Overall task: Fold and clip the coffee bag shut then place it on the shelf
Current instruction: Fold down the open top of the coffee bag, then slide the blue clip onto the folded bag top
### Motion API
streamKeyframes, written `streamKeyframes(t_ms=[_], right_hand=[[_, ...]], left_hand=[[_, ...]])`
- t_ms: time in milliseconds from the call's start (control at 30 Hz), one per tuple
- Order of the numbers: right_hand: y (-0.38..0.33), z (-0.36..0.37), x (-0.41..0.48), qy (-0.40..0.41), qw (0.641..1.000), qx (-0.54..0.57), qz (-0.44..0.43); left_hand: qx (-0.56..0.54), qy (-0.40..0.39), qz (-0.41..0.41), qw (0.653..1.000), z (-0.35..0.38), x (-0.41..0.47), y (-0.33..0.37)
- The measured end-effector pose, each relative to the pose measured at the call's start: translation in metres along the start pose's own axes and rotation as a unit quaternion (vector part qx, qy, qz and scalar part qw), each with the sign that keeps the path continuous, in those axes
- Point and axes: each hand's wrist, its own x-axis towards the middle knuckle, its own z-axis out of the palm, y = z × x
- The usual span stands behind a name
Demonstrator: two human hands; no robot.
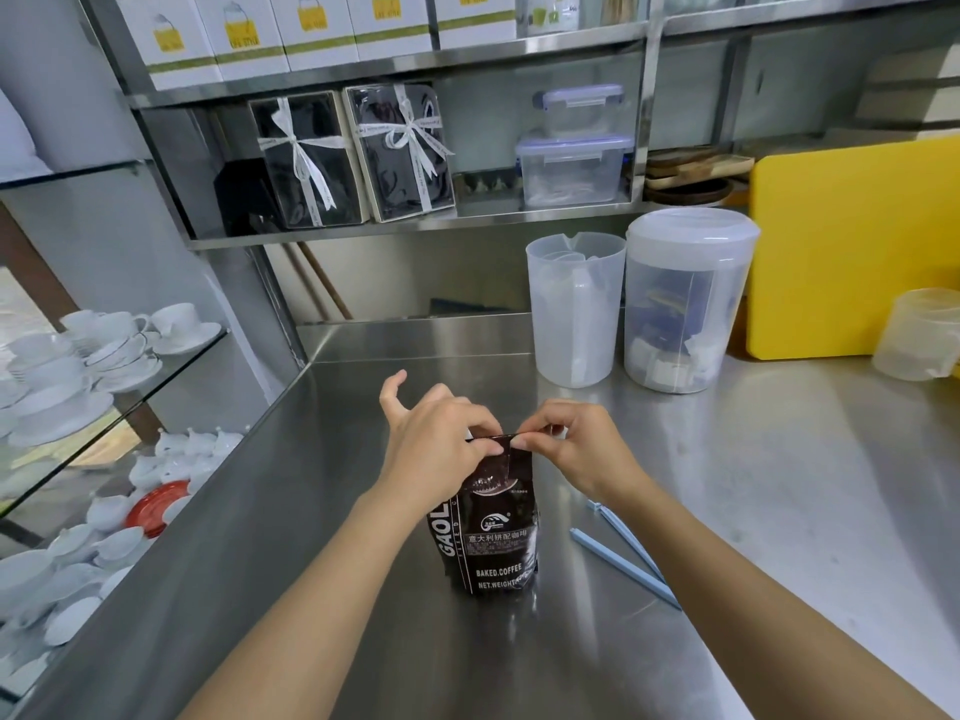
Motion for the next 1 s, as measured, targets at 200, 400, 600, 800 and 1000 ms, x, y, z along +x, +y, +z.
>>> streamKeyframes(t_ms=[200,400,600,800,1000], right_hand=[[0.000,-0.001,0.003,0.003,1.000,0.007,0.004],[0.002,0.000,0.003,0.034,0.999,0.039,0.017],[0.012,-0.003,-0.004,0.069,0.994,0.081,0.031],[0.078,-0.020,-0.022,0.041,0.985,-0.064,0.155],[0.125,-0.028,-0.062,-0.229,0.871,-0.335,0.275]], left_hand=[[-0.020,-0.010,-0.002,1.000,0.003,0.003,-0.001],[-0.046,0.004,-0.002,0.999,0.007,0.001,-0.002],[-0.062,0.001,0.002,0.998,0.009,0.003,-0.001],[-0.078,0.002,0.000,0.997,0.011,0.004,-0.007],[-0.065,-0.014,0.005,0.998,0.012,0.009,-0.008]])
